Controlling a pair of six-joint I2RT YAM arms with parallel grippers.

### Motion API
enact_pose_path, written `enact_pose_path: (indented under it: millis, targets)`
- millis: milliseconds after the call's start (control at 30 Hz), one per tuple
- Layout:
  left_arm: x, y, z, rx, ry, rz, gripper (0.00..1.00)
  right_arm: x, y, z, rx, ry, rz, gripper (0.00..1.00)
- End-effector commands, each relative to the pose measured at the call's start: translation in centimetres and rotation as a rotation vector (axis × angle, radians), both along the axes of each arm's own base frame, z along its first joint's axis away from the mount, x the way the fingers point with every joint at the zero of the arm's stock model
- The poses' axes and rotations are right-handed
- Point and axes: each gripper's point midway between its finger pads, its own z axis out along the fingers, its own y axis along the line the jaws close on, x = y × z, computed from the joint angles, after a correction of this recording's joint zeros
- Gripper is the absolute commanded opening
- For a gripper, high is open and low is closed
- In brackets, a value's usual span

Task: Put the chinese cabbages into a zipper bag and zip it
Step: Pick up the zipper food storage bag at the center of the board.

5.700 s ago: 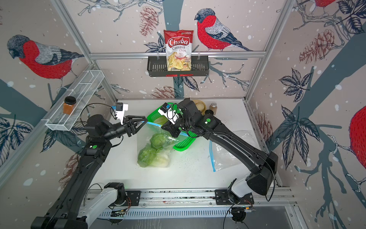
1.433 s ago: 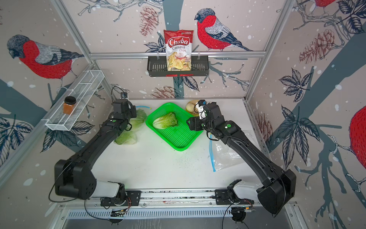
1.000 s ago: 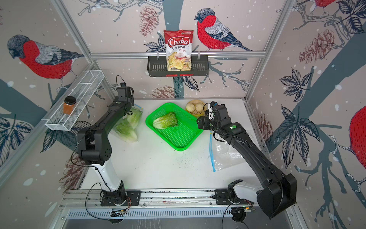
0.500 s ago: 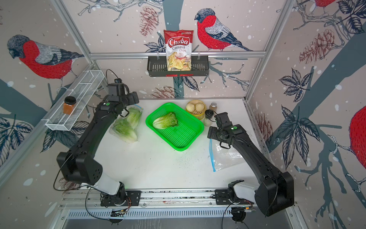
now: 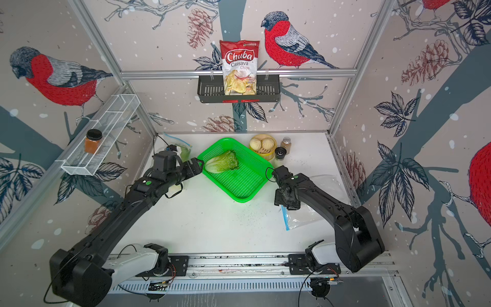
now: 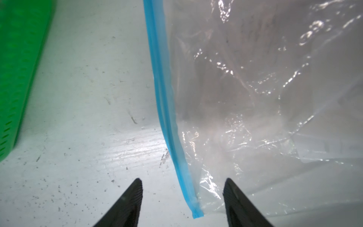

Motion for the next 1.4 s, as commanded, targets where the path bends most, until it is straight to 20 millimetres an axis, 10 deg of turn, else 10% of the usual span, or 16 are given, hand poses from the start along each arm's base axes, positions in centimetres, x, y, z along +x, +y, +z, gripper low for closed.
enact_pose_path:
  millis: [0,767,1033,1367]
  targets:
    - [0.2,-0.5,2.2,-0.077,-0.075,0.011,0.95,0.2,-1.1,-0.6,-0.057,-0.021,-0.015,0.61]
    - [-1.3,-0.1,2.1,-0.068,-0.083,-0.007,0.96,2.6,-1.3,-1.5,-0.139,-0.058,0.021,0.10]
    - [-2.6,0.5,2.9,-0.057,-0.098,-0.001,0.96,3.2,1.0,4.6,0.005,-0.134,0.023,0.04]
    - [-3.2,-0.5,7.0,-0.043,-0.131,-0.094,0.97,2.7,4.7,17.4,0.267,-0.274,0.045,0.01]
